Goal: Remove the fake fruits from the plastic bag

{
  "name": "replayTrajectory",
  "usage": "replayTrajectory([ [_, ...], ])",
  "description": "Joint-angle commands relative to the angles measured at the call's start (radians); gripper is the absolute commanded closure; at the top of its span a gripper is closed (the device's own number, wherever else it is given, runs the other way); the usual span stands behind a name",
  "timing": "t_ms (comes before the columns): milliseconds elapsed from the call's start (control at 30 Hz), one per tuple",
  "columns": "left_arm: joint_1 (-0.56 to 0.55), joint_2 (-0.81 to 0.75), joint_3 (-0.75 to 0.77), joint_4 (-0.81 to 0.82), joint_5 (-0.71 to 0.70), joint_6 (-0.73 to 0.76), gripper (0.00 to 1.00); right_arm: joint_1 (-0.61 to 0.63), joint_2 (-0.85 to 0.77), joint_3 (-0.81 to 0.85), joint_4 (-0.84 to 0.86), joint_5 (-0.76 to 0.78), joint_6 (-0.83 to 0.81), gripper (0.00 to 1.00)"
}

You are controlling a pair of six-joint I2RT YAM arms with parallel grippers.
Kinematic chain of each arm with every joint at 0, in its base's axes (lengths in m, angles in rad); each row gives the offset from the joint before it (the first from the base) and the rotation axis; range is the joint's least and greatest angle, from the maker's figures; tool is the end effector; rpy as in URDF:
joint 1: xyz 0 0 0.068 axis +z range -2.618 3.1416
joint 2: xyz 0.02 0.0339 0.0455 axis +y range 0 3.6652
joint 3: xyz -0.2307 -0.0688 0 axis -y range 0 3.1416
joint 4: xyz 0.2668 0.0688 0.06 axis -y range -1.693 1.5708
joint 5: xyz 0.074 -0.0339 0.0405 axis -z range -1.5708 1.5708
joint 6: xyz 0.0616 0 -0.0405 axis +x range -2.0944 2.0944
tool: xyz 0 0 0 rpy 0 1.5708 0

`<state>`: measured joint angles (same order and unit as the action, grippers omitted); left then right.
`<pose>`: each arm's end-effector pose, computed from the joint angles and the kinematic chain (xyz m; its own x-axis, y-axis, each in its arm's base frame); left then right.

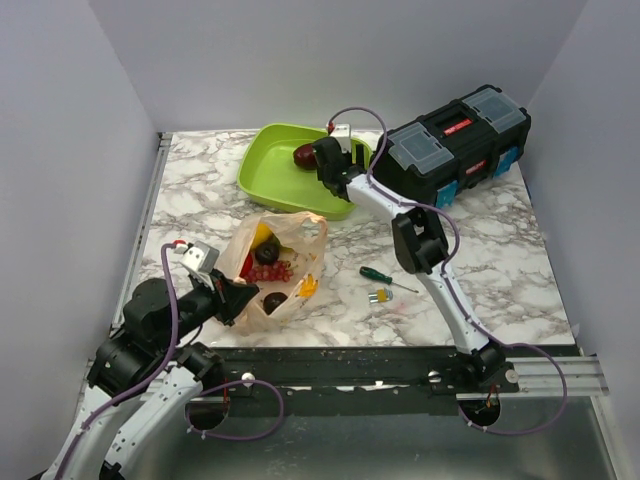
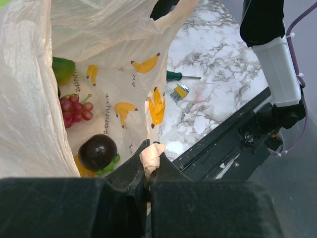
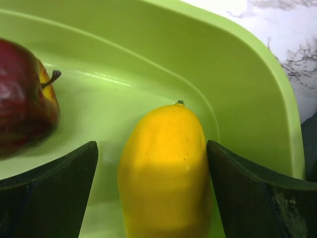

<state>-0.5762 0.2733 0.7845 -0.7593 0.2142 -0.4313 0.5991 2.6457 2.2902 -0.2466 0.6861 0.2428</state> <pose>0.1030 -0.0825 0.3257 -0.4819 -0.1741 -0.8588 0.5545 0.6983 -0.4527 0.5127 0.3028 0.1178 -0.4553 -0.0856 -0.8862 0.1075 0.9828 -0.1501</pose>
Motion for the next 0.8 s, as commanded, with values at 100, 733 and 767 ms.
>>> replayTrajectory([
  [100,0.011,0.085,-0.011,0.006,0.067,0.017,1.00,-0.002,-0.251,-0.042,-0.180,-0.132,0.035,0.08],
  [733,0.010,0.192,-0.012,0.016,0.171,0.043,1.00,0.055,-1.266,-0.955,0.028,-0.890,0.078,0.08],
  [767,0.010,0.193,-0.011,0.015,0.169,0.043,1.00,0.062,-1.300,-0.980,0.044,-0.923,0.077,0.08],
])
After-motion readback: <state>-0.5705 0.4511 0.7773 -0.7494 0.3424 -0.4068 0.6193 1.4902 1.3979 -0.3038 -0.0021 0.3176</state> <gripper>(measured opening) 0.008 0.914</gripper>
